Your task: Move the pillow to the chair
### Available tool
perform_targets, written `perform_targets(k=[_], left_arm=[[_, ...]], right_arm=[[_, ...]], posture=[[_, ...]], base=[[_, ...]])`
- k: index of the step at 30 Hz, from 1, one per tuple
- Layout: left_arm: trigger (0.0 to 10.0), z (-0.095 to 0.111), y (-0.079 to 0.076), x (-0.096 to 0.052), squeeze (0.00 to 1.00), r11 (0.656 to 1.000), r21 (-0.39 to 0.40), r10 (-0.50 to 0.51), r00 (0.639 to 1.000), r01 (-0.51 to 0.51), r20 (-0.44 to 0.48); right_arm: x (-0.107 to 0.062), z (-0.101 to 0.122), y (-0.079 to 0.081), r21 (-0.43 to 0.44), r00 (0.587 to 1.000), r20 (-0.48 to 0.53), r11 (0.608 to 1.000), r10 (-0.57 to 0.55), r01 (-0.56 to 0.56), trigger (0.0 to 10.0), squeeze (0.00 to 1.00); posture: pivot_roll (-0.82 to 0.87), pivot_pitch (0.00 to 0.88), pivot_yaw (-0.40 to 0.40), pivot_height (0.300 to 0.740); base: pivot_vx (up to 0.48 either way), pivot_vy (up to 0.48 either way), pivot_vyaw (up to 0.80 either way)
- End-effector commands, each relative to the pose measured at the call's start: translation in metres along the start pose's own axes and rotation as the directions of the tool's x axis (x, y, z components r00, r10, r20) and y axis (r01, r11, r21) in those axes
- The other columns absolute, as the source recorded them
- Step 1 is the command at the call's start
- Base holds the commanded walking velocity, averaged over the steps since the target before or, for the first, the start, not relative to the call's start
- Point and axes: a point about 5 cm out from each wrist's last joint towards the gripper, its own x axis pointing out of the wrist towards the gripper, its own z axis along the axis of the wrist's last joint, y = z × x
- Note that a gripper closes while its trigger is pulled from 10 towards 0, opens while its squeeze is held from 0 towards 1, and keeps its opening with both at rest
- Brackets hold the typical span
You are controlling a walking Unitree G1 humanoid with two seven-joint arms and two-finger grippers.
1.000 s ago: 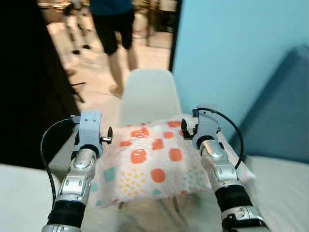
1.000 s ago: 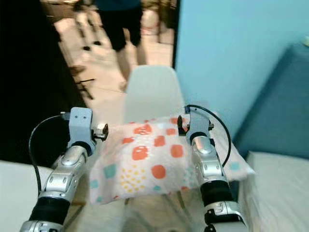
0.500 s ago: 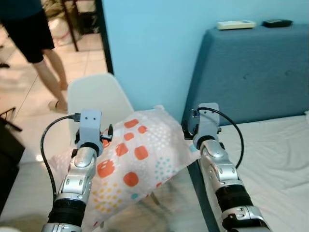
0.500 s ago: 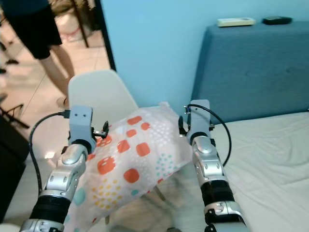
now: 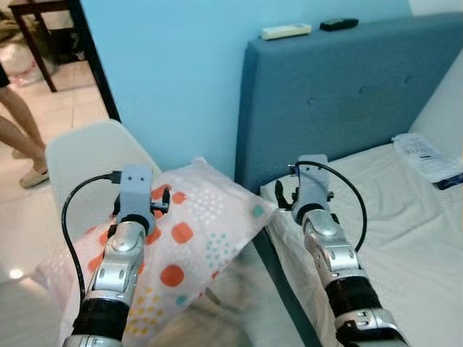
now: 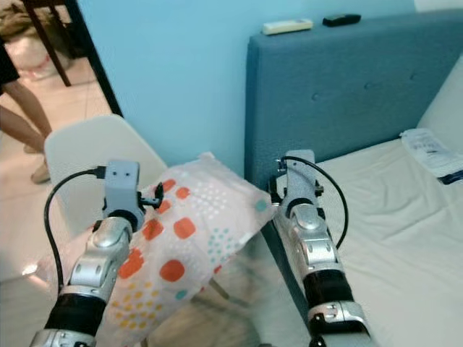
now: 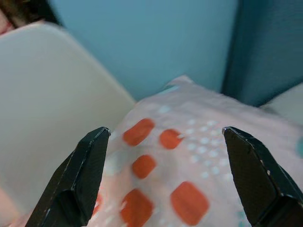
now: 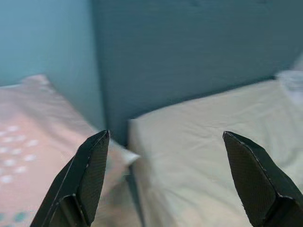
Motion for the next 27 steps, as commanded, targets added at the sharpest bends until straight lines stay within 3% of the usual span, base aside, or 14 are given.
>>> perform_targets(k=[1,6,16,27], left_arm=[[10.0,-0.006,-0.002,-0.001,0.0,1.0,0.0,0.001,1.0,-0.001,-0.021],[10.0,-0.007,-0.002,-0.002,0.0,0.999,-0.036,-0.021,0.999,0.02,-0.041],[10.0,-0.002,-0.008,-0.001,0.0,0.998,-0.047,-0.04,0.999,0.039,-0.029],[10.0,-0.002,-0.006,0.0,0.0,1.0,-0.013,-0.023,1.0,0.023,-0.021]], right_arm=[[-0.002,-0.003,0.001,0.019,1.0,-0.017,1.0,0.004,-0.004,10.0,0.0],[-0.002,0.001,0.008,0.105,0.999,-0.005,0.993,0.048,-0.047,10.0,0.0],[-0.001,0.001,0.012,0.112,0.999,-0.015,0.993,0.041,-0.039,10.0,0.0],[-0.002,-0.004,0.01,0.041,0.999,-0.036,0.998,0.038,-0.037,10.0,0.0]], posture=[[0.05,0.061,-0.002,0.74],[0.05,0.06,-0.002,0.74],[0.05,0.057,0.001,0.74],[0.04,0.051,0.002,0.74]], base=[[0.0,0.0,-0.8],[0.0,0.0,-0.8],[0.0,0.0,-0.8],[0.0,0.0,-0.8]])
